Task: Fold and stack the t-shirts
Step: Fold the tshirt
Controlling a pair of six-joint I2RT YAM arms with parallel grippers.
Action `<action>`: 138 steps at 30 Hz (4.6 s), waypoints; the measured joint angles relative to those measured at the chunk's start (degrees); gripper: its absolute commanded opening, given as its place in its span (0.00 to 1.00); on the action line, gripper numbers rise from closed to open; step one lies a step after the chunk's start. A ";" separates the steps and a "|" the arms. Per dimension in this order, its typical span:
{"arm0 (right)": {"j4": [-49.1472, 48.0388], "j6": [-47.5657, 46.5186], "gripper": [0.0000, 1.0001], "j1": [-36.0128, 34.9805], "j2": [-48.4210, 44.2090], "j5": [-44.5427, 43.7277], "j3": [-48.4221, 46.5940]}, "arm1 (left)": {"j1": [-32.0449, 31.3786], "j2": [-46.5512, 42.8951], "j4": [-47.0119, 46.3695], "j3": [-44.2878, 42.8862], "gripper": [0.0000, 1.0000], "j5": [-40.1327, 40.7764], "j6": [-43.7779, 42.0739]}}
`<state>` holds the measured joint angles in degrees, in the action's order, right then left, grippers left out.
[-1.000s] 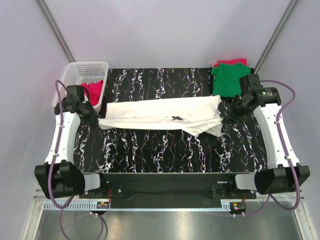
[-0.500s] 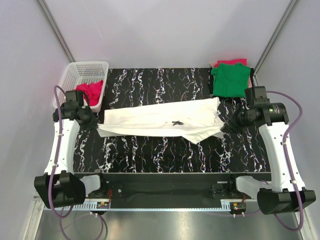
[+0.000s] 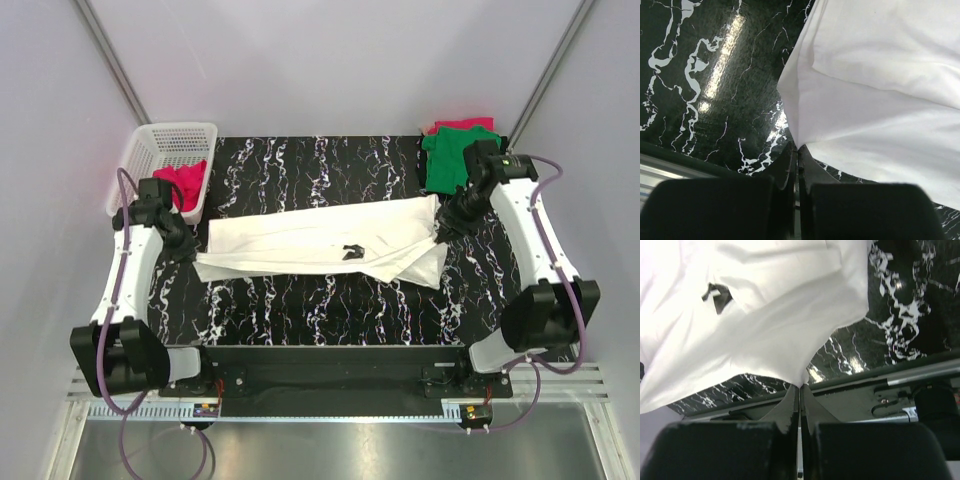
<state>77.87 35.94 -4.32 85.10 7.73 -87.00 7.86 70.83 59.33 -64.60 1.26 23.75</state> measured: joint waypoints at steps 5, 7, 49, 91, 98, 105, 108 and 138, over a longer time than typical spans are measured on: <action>-0.24 -1.86 0.00 0.00 8.76 -1.27 -7.93 | 0.00 7.54 0.24 -3.34 0.00 0.96 0.04; -0.09 -2.54 0.00 0.00 12.09 -1.51 -11.32 | 0.00 10.05 0.24 -4.90 0.00 1.05 0.02; -0.26 -8.87 0.00 0.00 40.92 -5.31 -35.01 | -2.86 32.57 -0.20 -20.44 0.00 5.95 0.22; -0.17 -9.84 0.00 -0.02 50.18 -5.70 -42.73 | -4.50 38.95 0.76 -22.88 0.24 10.25 1.14; -0.20 -9.86 0.09 -0.02 50.97 -5.73 -44.02 | -4.72 38.95 1.14 -24.11 0.24 10.62 1.29; -0.20 -9.94 0.32 -0.02 51.10 -5.75 -44.48 | -5.35 38.95 1.27 -24.70 0.23 10.69 1.31; -0.22 -10.25 0.29 0.00 51.10 -6.21 -45.00 | -5.79 38.95 1.44 -24.70 0.23 10.67 1.29; -14.38 -7.65 0.28 -8.79 29.53 3.96 -8.48 | -14.62 29.35 1.53 -19.89 0.24 4.59 0.79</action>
<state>63.48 28.29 -13.10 114.63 11.68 -95.48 -6.76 100.18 60.86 -84.49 5.85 24.53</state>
